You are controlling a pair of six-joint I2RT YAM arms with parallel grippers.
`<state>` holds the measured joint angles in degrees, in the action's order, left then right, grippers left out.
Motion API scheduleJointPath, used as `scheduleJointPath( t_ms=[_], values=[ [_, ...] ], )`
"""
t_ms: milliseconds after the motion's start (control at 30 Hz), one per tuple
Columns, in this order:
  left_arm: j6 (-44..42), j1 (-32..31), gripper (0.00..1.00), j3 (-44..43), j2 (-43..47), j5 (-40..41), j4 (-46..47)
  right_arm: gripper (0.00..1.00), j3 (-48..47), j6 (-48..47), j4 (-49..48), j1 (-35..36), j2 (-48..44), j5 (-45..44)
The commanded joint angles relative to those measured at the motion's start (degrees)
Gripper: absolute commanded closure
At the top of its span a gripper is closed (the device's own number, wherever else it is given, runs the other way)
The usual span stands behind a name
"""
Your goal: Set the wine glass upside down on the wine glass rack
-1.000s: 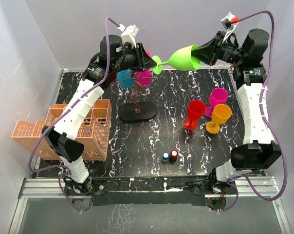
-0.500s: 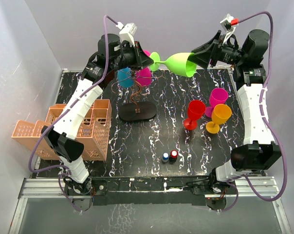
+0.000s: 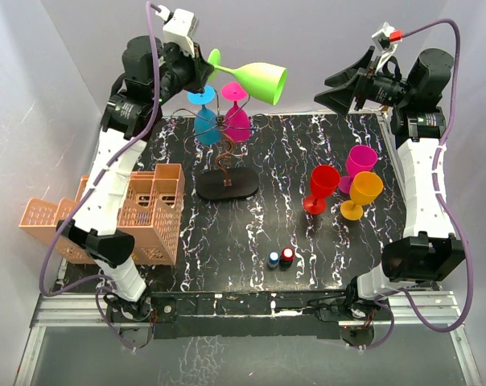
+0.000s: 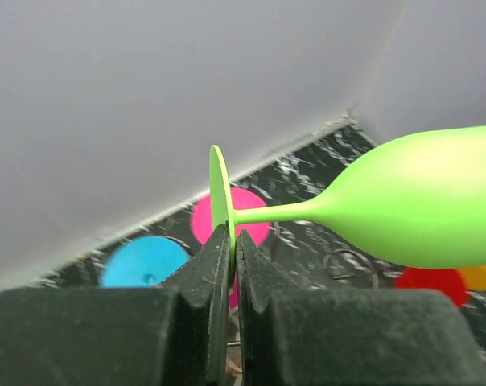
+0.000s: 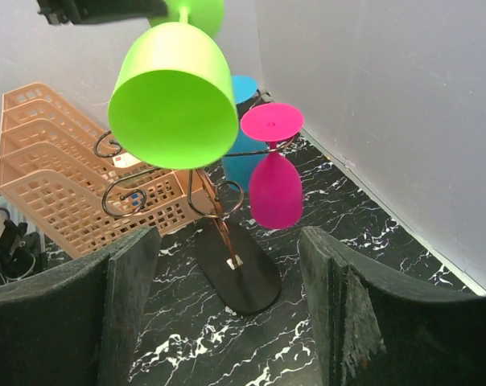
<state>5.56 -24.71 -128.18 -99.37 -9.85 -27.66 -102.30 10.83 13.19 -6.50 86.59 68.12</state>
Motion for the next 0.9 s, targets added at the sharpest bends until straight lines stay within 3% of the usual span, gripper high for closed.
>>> scheduleJointPath(
  t_ms=[0,400,533,700,867],
  values=[
    [-19.9,-0.1,1.00,-4.8,5.0,6.4,-1.3,0.24,-0.2,-0.2,-2.8,-0.4,-2.3,-0.3],
    [-53.0,0.0,1.00,-6.7,9.5,22.2,-4.0,0.22,2.4,-0.3,-3.7,-1.1,-2.4,-1.2],
    [-59.5,1.0,1.00,-7.3,11.2,21.3,-9.1,0.22,3.2,-0.3,-4.0,-1.3,-2.6,-1.4],
    [-61.9,2.8,1.00,-10.5,13.4,15.5,-18.3,0.21,4.5,-0.4,-4.5,-1.5,-2.9,-1.6],
    [-69.2,4.2,1.00,-10.6,14.8,18.9,-27.1,0.21,5.1,-0.3,-4.8,-1.8,-3.2,-1.5]
  ],
)
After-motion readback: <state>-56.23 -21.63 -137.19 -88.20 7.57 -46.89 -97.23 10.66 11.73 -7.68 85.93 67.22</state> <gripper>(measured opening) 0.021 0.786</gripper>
